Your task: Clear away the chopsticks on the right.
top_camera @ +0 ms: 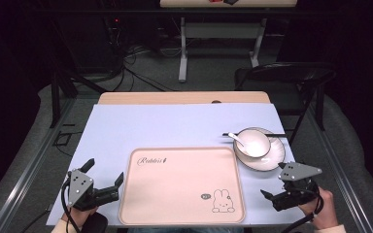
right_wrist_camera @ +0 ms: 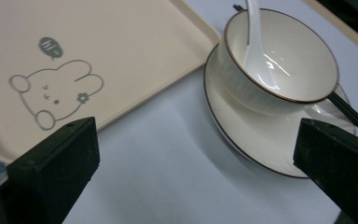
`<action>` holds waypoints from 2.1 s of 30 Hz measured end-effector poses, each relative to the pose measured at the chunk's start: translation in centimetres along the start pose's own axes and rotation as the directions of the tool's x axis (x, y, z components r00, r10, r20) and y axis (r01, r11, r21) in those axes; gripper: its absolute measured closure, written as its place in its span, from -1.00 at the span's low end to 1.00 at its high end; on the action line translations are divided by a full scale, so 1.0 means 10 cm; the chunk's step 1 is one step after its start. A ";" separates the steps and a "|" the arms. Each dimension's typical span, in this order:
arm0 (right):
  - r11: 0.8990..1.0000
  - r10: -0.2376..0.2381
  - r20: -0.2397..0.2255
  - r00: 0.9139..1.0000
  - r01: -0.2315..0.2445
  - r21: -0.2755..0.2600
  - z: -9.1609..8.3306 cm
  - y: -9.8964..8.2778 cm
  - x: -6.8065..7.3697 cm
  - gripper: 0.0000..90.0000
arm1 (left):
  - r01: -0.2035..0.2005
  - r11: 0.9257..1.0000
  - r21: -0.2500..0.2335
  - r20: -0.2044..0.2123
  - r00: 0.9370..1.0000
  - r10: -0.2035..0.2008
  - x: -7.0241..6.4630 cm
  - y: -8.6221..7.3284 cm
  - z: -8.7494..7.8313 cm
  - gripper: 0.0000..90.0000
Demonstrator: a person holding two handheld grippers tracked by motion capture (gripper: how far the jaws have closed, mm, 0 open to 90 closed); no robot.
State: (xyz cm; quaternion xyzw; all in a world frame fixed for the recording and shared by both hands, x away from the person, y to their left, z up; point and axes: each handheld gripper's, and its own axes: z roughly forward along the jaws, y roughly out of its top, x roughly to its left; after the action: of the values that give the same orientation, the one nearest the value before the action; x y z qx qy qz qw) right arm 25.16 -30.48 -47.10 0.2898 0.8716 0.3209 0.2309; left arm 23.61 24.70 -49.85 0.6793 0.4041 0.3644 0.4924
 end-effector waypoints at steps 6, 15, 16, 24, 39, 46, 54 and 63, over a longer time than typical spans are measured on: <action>0.992 -0.080 -0.055 0.995 0.085 0.088 0.01 0.16 -0.26 -1.00 | 0.001 1.000 0.001 -0.001 1.000 -0.001 0.00 0.00 0.00 -1.00; 0.969 -0.147 -0.137 0.980 0.170 0.180 0.08 0.37 -0.68 -1.00 | -0.003 1.000 0.008 0.002 1.000 0.003 0.00 0.00 0.01 -1.00; 0.967 -0.149 -0.141 0.979 0.174 0.187 0.09 0.39 -0.73 -1.00 | -0.003 1.000 0.008 0.002 1.000 0.003 0.00 0.00 0.01 -1.00; 0.955 -0.181 -0.162 0.970 0.213 0.209 0.14 0.56 -1.03 -1.00 | -0.003 1.000 0.010 0.004 1.000 0.003 0.00 0.00 0.01 -1.00; 0.923 -0.180 -0.205 0.962 0.237 0.303 0.42 0.79 -1.58 -0.96 | -0.005 1.000 0.009 0.004 1.000 0.005 0.00 0.00 0.01 -1.00; 0.905 -0.178 -0.207 0.962 0.242 0.349 0.59 0.84 -1.73 -0.95 | -0.006 1.000 0.010 0.004 1.000 0.006 0.00 0.00 0.01 -1.00; 0.882 -0.195 -0.213 0.957 0.266 0.390 0.81 0.81 -1.82 -0.66 | -0.006 1.000 0.009 0.005 1.000 0.006 0.00 0.00 0.01 -1.00; 0.819 -0.239 -0.209 0.948 0.313 0.481 1.10 0.72 -1.82 0.01 | -0.009 1.000 0.011 0.006 1.000 0.009 0.00 0.00 0.01 -1.00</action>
State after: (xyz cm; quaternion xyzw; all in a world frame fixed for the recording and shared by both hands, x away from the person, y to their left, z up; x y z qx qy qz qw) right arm 47.39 -33.21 -45.75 0.1878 0.9717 0.0622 0.1289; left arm 23.70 24.61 -49.87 0.6849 0.4017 0.3624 0.4881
